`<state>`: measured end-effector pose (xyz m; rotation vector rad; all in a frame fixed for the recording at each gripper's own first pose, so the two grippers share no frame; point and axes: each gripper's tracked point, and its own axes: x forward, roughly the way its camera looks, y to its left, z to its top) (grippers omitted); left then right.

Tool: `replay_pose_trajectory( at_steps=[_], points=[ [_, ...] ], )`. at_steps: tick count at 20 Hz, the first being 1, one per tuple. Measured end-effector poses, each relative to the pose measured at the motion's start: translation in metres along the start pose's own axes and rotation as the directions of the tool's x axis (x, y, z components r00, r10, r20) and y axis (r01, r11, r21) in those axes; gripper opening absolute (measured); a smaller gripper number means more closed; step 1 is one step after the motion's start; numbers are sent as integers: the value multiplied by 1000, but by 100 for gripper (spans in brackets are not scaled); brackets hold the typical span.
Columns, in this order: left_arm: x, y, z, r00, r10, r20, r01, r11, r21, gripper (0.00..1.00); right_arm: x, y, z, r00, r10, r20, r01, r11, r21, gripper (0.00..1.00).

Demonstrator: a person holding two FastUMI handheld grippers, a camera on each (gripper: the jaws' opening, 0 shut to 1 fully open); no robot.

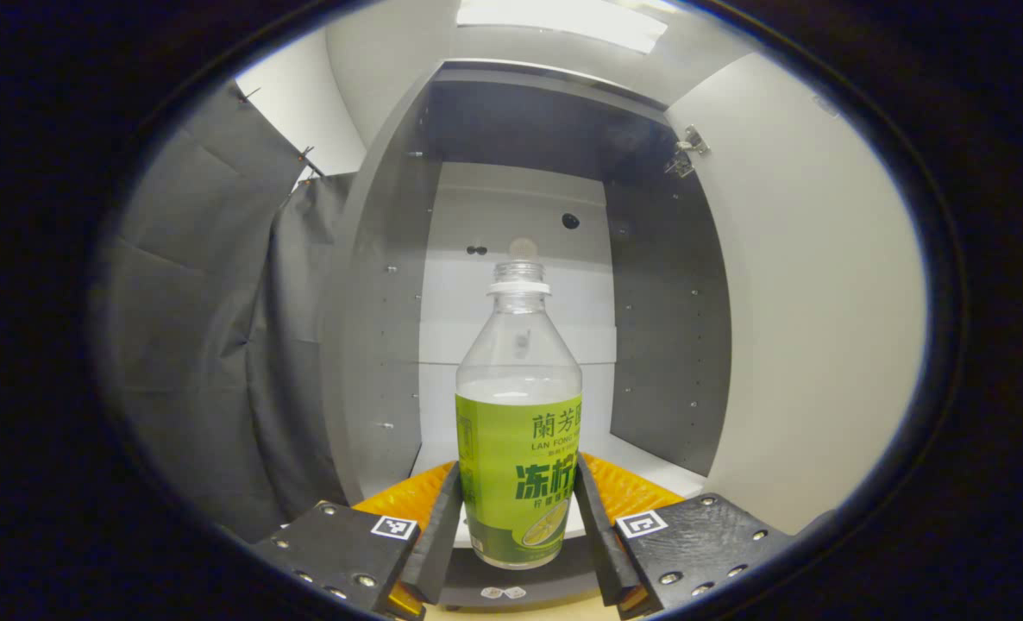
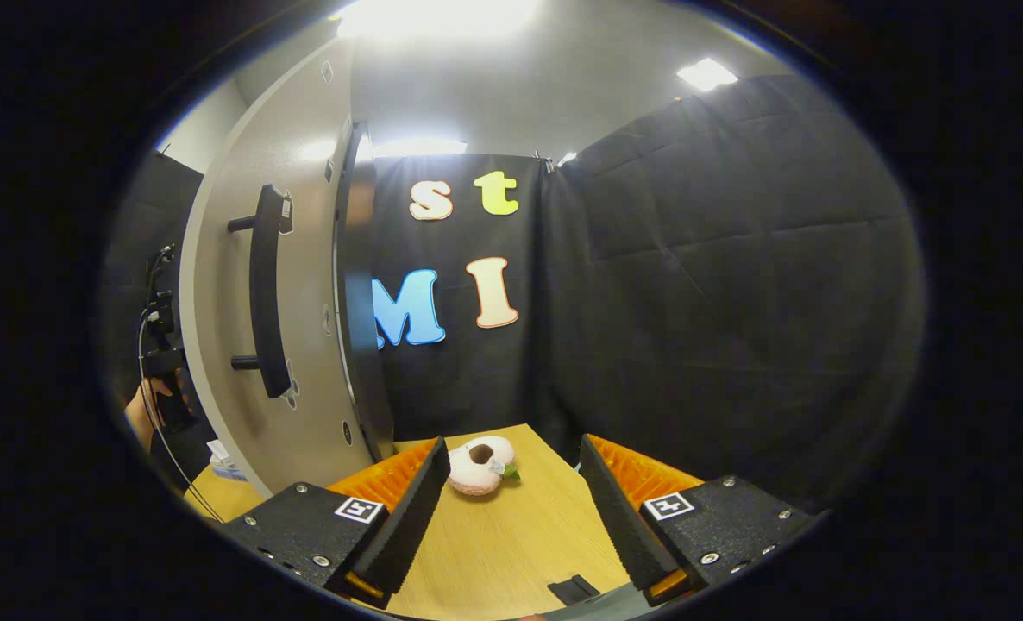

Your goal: Open the cabinet door with the right hand, grasp the bottle in the cabinet with the left hand and place it on the coaster, then close the cabinet door with the right hand.

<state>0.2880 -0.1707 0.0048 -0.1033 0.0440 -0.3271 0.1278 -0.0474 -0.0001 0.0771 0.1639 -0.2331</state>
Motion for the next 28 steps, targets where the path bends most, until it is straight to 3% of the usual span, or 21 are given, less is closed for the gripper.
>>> replay_pose_trajectory(
  at_steps=[11, 13, 14, 16, 21, 22, 24, 25, 27, 28],
  points=[
    [-92, 14, -6, 997, 77, 12, -77, 997, 3, 72, -16, -2, 5, 994, 109, 14, -109, 994, -5, 94],
    [-109, 15, -11, 996, 85, 19, -86, 996, 14, 64, -18, -3, 6, 992, 124, 24, -124, 992, -14, 94],
    [-117, 14, -14, 996, 88, 23, -88, 996, 17, 72, -19, -4, 6, 991, 131, 27, -131, 991, -14, 94],
    [-133, 12, -20, 996, 90, 25, -91, 996, 16, 73, -22, 0, 4, 988, 153, 26, -153, 988, -3, 94],
    [-170, 12, -39, 995, 99, 16, -99, 995, 16, 68, -31, 3, 2, 982, 189, 32, -189, 982, -5, 94],
    [-178, 12, -43, 995, 103, 16, -103, 994, 19, 73, -33, 4, 2, 981, 194, 33, -194, 981, -4, 94],
    [-191, 13, -52, 994, 112, 15, -112, 994, 15, 69, -37, 2, -1, 978, 204, 30, -204, 979, 3, 94],
    [-196, 12, -56, 994, 113, 14, -113, 994, 7, 73, -38, 3, -2, 978, 208, 30, -208, 978, 4, 94],
    [-206, 12, -66, 993, 114, 13, -114, 994, 2, 73, -40, 2, -4, 978, 209, 28, -209, 978, 6, 94],
    [-212, 12, -70, 993, 115, 12, -115, 993, 5, 69, -41, 2, -6, 978, 209, 26, -209, 978, 10, 94]
  ],
)
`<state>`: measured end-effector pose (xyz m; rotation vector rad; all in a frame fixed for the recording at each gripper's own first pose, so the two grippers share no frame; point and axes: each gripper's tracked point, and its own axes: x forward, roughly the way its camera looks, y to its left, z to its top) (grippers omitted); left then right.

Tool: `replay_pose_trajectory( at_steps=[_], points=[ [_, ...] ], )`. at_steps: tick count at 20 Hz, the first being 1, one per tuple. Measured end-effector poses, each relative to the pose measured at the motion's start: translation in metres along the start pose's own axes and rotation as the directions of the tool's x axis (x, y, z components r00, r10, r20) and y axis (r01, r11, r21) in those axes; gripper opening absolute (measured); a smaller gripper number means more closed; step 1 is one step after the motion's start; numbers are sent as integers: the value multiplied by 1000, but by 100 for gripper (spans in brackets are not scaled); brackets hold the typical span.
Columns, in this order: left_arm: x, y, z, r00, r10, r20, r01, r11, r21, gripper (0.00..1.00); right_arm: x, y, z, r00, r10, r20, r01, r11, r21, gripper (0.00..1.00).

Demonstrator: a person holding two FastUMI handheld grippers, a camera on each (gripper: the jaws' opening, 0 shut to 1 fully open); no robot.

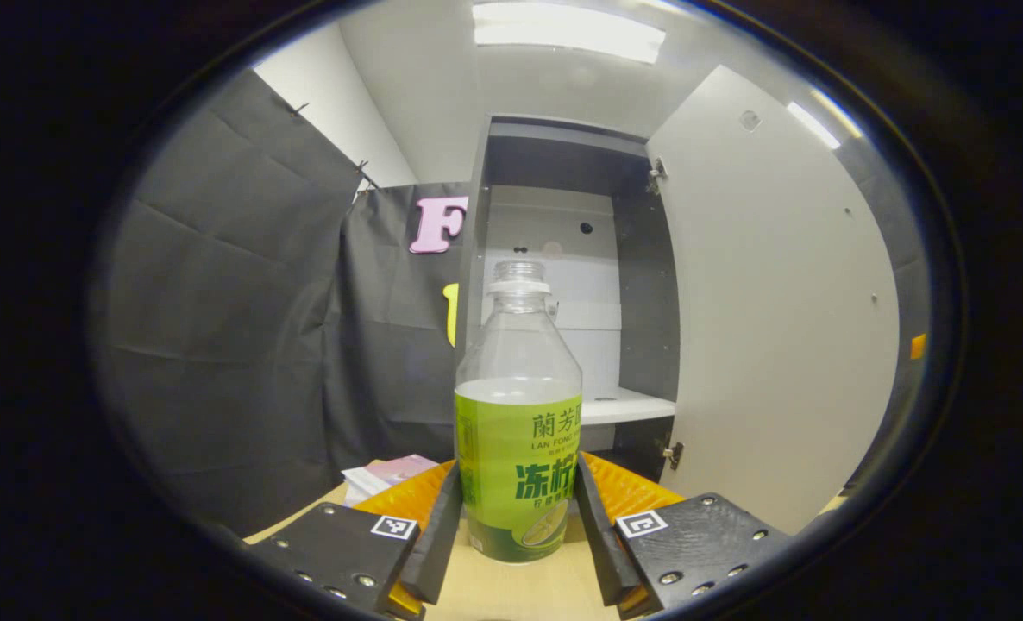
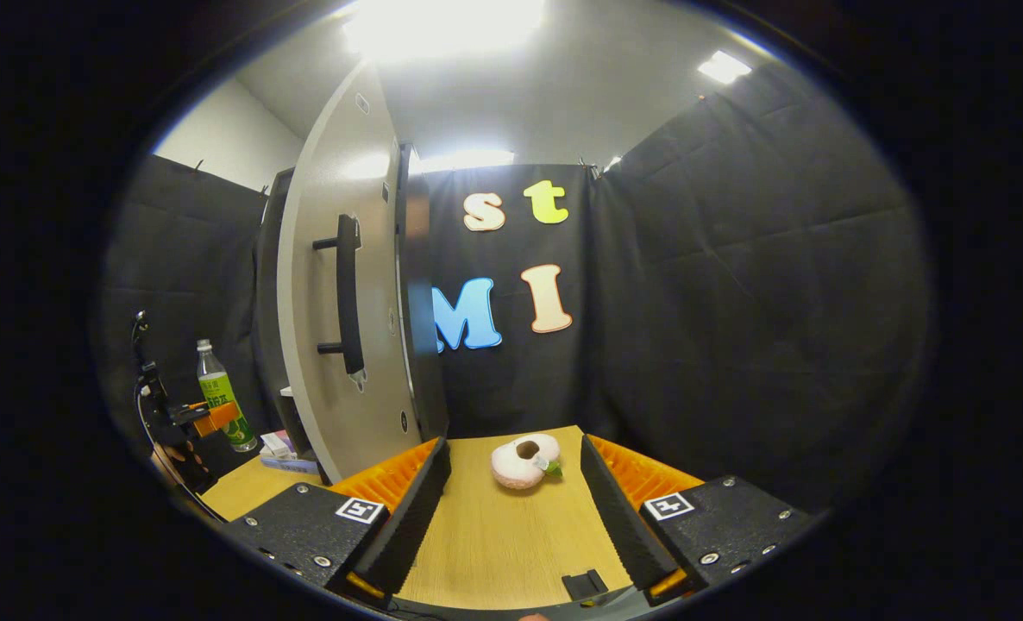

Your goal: Open the cabinet door with the right hand, grasp the bottle in the cabinet with the left hand and place it on the coaster, then close the cabinet door with the right hand.

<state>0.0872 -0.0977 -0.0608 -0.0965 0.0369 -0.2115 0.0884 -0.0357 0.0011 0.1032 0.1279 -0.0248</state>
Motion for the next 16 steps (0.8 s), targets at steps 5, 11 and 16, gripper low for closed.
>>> replay_pose_trajectory(
  at_steps=[5, 11, 16],
  points=[
    [-25, 6, -29, 1000, 8, -8, -8, 1000, 2, 68, -3, 2, -4, 1000, 6, -1, -6, 1000, -16, 94],
    [-52, 13, -74, 999, 29, -22, -30, 999, -21, 69, -4, 5, -9, 1000, 9, -3, -9, 999, -46, 94],
    [-67, 15, -115, 998, 48, -47, -48, 999, -18, 64, -4, 6, -16, 1000, 10, -25, -12, 998, -69, 94]
  ],
)
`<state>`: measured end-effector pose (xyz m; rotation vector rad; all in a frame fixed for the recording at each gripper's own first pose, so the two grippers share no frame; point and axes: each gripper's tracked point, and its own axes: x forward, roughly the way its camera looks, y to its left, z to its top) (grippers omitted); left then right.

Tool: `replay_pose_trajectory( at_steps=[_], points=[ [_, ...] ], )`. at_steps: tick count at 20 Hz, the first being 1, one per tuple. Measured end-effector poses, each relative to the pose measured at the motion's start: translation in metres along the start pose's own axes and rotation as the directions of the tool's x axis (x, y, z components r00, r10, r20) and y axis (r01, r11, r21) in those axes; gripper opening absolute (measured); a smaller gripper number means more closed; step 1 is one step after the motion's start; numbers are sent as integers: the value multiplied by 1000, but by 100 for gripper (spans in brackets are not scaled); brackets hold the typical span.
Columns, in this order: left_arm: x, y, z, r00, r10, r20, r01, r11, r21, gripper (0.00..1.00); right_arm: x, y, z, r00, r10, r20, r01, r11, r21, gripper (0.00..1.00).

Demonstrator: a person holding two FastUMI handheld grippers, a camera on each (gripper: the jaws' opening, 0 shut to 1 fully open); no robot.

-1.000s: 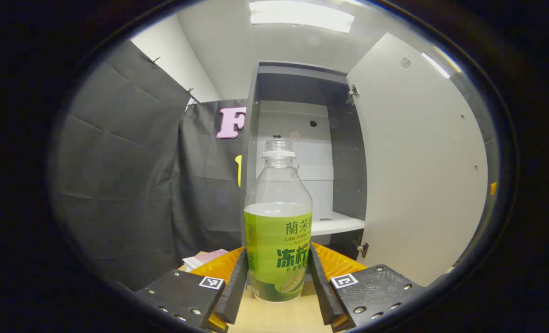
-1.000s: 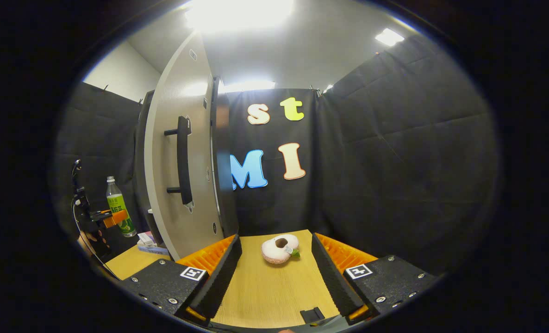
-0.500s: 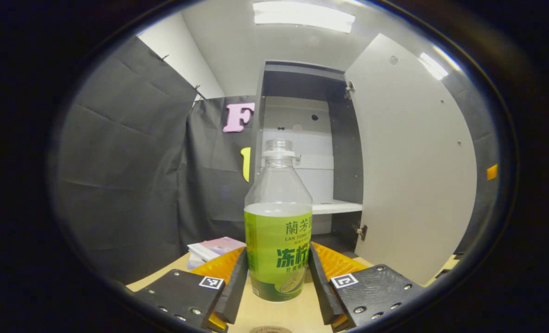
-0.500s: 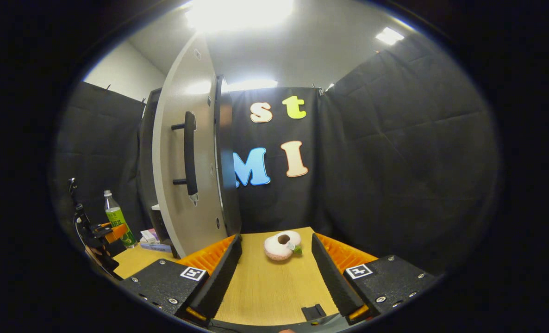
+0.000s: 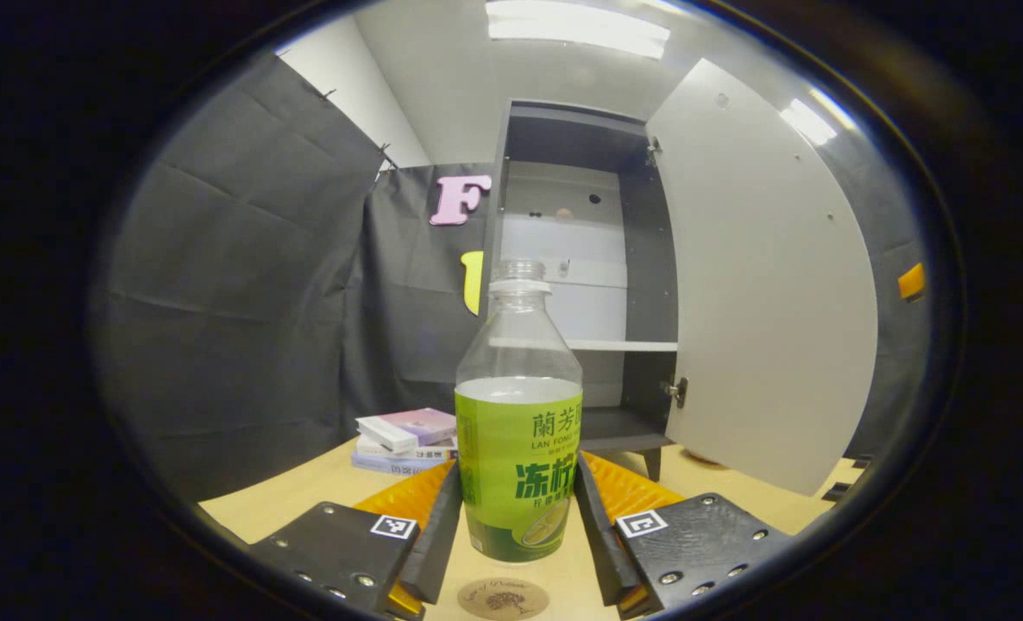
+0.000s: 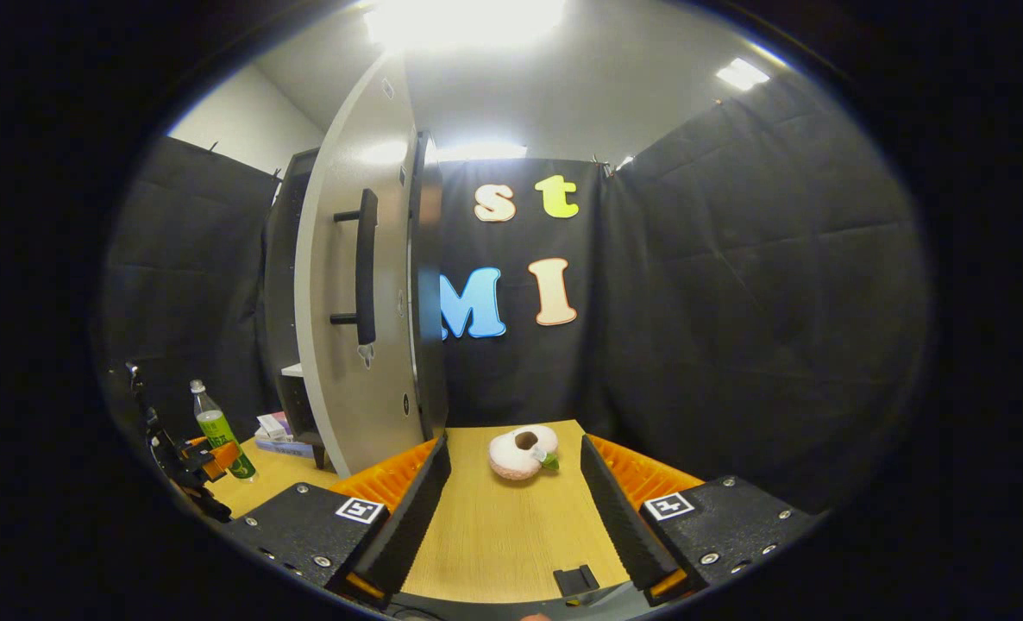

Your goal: Open the cabinet door with the right hand, grasp the bottle in the cabinet with the left hand and place it on the coaster, then close the cabinet door with the right hand.

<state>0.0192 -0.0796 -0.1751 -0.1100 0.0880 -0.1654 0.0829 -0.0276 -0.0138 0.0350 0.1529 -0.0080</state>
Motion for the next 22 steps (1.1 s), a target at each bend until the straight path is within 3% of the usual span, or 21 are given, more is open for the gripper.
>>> replay_pose_trajectory(
  at_steps=[6, 7, 9, 10, 11, 12, 13, 14, 15, 17, 18, 22],
  points=[
    [-8, -1, -47, 998, 11, -55, -9, 1000, 30, 69, 10, 6, -8, 1000, 7, -20, -8, 1000, -28, 94],
    [-8, -1, -56, 997, 12, -70, -10, 999, 39, 73, 11, 7, -10, 1000, 8, -26, -9, 999, -30, 92],
    [-11, 0, -72, 995, 22, -99, -15, 998, 64, 69, 14, 8, -11, 1000, 11, -29, -12, 999, -33, 94],
    [-11, 0, -81, 994, 22, -111, -15, 998, 65, 73, 15, 11, -11, 999, 14, -29, -15, 999, -33, 94],
    [-10, -1, -88, 993, 22, -120, -14, 998, 60, 69, 16, 12, -10, 999, 15, -29, -16, 999, -36, 94],
    [-9, 0, -95, 991, 23, -128, -15, 998, 57, 73, 17, 11, -10, 999, 13, -30, -14, 999, -40, 94],
    [-8, 0, -102, 990, 25, -140, -17, 998, 57, 69, 18, 11, -10, 999, 11, -33, -12, 999, -44, 94],
    [-8, 0, -108, 989, 25, -146, -17, 998, 55, 73, 18, 12, -10, 999, 12, -35, -14, 999, -44, 94],
    [-7, 0, -112, 989, 26, -143, -19, 999, 51, 69, 20, 13, -9, 999, 14, -35, -16, 999, -44, 94],
    [-5, 2, -115, 989, 36, -142, -28, 998, 55, 73, 19, 13, -7, 999, 12, -31, -14, 999, -51, 94],
    [-5, 4, -121, 988, 47, -147, -39, 998, 57, 69, 19, 14, -8, 999, 13, -32, -14, 998, -56, 94],
    [-4, 12, -141, 981, 98, -170, -94, 995, 32, 69, 18, 15, -9, 999, 17, -41, -20, 996, -83, 94]
  ],
)
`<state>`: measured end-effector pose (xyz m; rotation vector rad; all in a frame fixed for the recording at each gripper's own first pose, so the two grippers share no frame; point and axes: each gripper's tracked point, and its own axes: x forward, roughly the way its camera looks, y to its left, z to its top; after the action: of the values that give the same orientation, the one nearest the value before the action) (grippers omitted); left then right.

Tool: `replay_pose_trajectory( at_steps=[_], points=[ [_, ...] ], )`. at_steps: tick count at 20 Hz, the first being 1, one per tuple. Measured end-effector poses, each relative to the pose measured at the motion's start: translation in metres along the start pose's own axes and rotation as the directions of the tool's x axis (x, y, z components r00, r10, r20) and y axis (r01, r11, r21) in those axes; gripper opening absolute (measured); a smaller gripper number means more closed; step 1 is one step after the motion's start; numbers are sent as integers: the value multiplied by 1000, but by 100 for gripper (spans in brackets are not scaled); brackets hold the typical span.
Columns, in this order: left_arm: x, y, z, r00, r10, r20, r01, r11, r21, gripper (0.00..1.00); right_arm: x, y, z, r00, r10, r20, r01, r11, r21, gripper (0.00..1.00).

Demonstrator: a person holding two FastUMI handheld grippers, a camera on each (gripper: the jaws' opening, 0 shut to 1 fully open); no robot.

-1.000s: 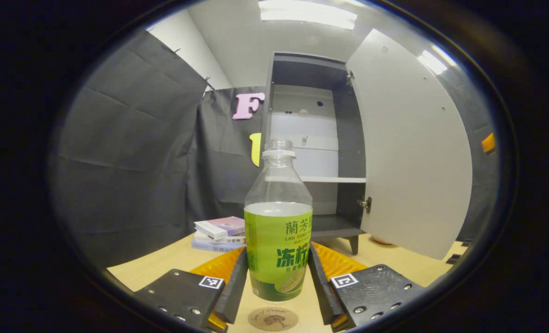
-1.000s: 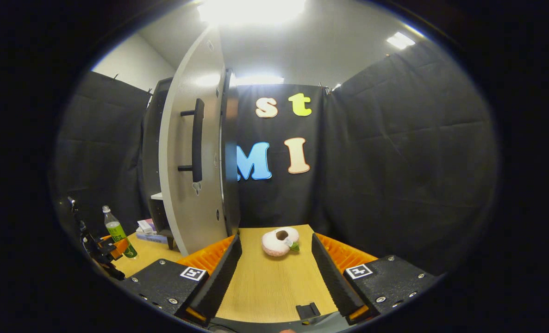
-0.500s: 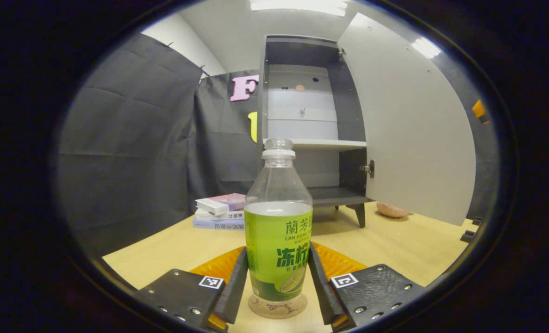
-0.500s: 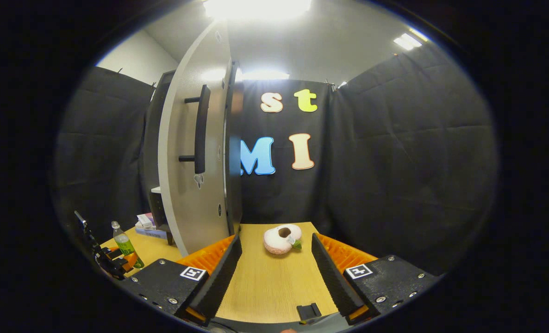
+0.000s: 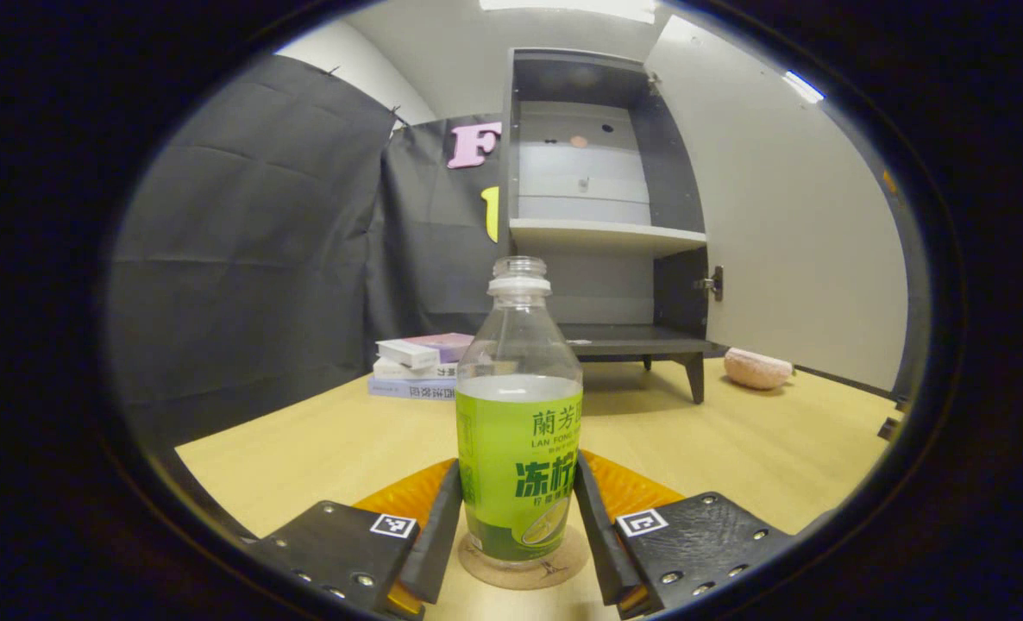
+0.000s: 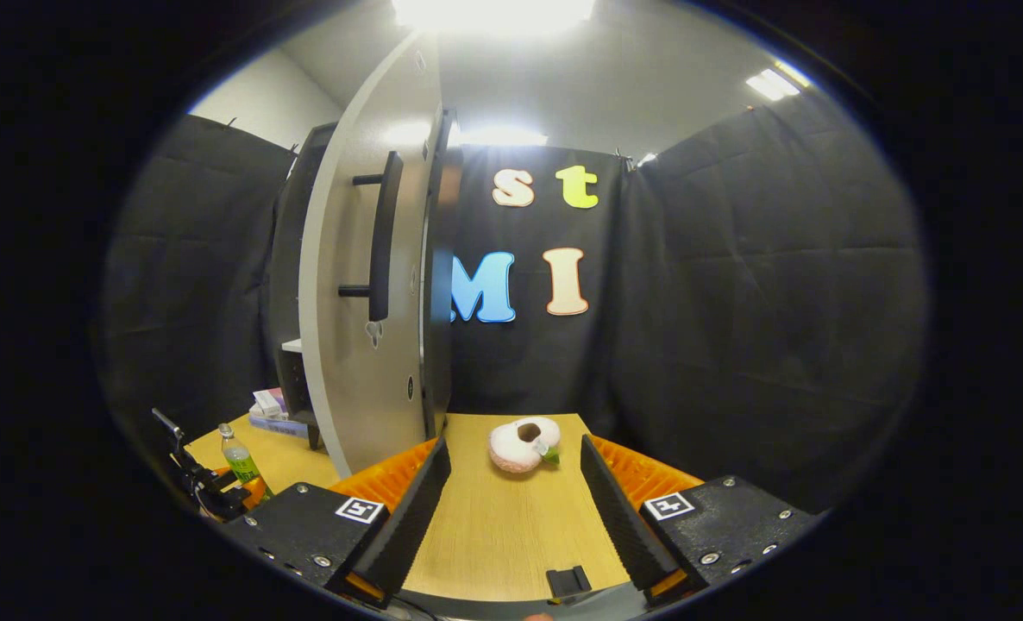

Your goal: Open the cabinet door with the right hand, grasp the bottle in the cabinet with the left hand and place it on the coaster, then close the cabinet door with the right hand.

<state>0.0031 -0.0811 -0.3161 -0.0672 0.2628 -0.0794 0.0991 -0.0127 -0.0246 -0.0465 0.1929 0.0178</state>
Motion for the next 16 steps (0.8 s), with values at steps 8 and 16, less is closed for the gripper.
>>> replay_pose_trajectory(
  at_steps=[8, 16],
  points=[
    [-12, 0, 2, 1000, 26, -12, -25, 999, 40, 91, 1, 10, 6, 999, 35, 19, -35, 999, 6, 94],
    [-29, 0, 51, 999, 39, 18, -41, 996, 81, 87, -1, 4, 20, 997, 30, 67, -32, 999, 21, 94]
  ],
)
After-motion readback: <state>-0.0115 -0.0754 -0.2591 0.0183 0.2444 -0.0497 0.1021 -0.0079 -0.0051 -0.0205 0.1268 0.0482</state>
